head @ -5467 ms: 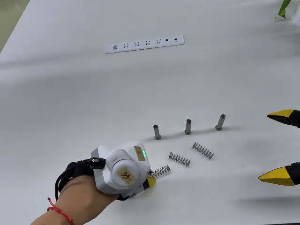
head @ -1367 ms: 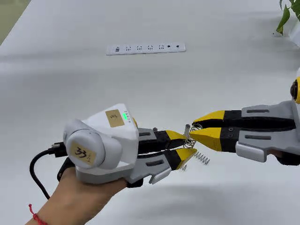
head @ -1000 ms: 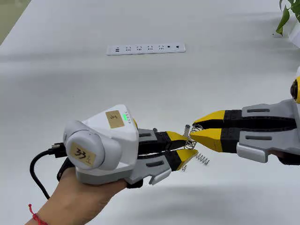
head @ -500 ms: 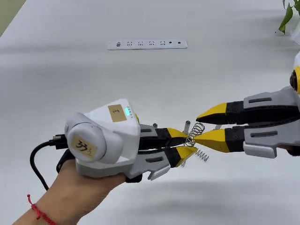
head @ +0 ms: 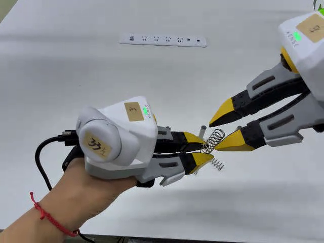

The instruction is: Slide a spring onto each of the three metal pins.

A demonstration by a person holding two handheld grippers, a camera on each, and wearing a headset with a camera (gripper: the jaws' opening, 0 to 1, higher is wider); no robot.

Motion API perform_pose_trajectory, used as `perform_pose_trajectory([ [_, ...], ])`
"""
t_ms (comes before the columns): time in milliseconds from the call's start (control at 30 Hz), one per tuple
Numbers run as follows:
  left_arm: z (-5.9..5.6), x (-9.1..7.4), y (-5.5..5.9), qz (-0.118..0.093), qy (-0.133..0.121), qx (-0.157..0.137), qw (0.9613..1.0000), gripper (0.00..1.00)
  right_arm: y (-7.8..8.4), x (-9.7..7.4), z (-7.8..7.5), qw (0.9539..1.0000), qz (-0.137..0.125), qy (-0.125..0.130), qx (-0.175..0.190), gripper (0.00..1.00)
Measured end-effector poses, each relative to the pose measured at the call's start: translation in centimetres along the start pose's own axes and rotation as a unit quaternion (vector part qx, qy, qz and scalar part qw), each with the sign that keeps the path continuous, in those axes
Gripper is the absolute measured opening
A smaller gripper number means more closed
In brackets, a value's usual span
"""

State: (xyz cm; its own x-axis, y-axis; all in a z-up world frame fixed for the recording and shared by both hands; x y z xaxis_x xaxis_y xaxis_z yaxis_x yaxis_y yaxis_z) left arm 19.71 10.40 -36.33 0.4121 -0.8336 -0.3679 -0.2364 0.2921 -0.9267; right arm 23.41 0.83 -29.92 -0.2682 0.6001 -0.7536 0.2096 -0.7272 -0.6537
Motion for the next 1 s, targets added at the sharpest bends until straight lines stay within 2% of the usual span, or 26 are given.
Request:
perform_pose_trajectory([
  [233, 0.0, 0.0, 0.2, -0.002, -0.001, -0.001, 1.0000, 0.10, 0.1, 0.3, -0.6, 0.9977, 0.055, -0.033, -0.019, 0.16],
  [467, 0.1, 0.0, 0.1, -0.004, -0.001, -0.001, 1.0000, 0.10, -0.2, 1.1, -0.6, 0.9944, 0.085, -0.049, -0.040, 0.16],
  [1000, 0.1, 0.0, 0.0, -0.008, -0.001, 0.000, 1.0000, 0.10, -0.5, 1.1, -0.9, 0.9918, 0.104, -0.055, -0.051, 0.12],
])
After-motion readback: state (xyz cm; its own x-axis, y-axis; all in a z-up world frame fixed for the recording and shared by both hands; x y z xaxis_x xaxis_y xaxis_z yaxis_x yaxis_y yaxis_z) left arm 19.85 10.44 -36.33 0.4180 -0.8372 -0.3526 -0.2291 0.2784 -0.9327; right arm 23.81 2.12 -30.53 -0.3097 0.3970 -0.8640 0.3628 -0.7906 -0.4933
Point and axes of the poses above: the centre of the closed fingertips' face, and the gripper's own axes: x roughly forward along the fingers, z roughly to its left, y roughly out of its underside, the point moved 8 cm from there along -x, roughly backward along the fingers, and after that the axes turned 4 degrees about -y, right-handed, at the moved point
